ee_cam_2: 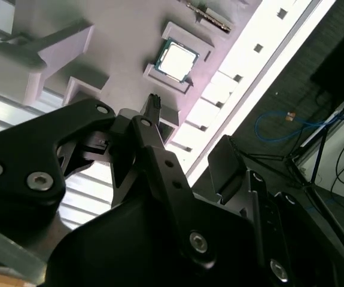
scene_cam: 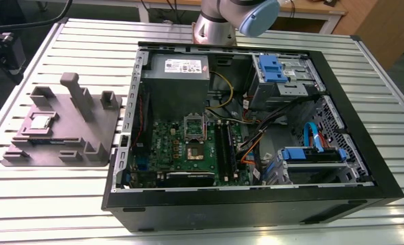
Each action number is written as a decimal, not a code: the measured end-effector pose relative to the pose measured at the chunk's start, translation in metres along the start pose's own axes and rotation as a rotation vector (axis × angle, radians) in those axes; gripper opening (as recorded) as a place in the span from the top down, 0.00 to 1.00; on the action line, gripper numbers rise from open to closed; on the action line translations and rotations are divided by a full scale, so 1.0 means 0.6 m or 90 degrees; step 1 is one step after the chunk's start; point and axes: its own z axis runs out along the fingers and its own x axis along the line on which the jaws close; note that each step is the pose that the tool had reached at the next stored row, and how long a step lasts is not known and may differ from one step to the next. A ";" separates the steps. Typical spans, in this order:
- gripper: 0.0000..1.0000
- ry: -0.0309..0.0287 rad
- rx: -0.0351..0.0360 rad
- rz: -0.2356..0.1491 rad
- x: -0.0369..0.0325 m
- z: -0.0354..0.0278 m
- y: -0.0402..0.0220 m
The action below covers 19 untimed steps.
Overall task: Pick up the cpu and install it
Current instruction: 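Pick up the cpu and move it towards the insertion slot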
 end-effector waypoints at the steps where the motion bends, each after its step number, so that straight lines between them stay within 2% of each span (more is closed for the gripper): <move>1: 0.41 0.0000 0.0000 0.000 0.000 0.003 0.000; 8: 0.41 0.0006 0.0004 -0.013 -0.007 0.024 -0.001; 19: 0.41 0.0015 0.0007 -0.023 -0.009 0.056 -0.005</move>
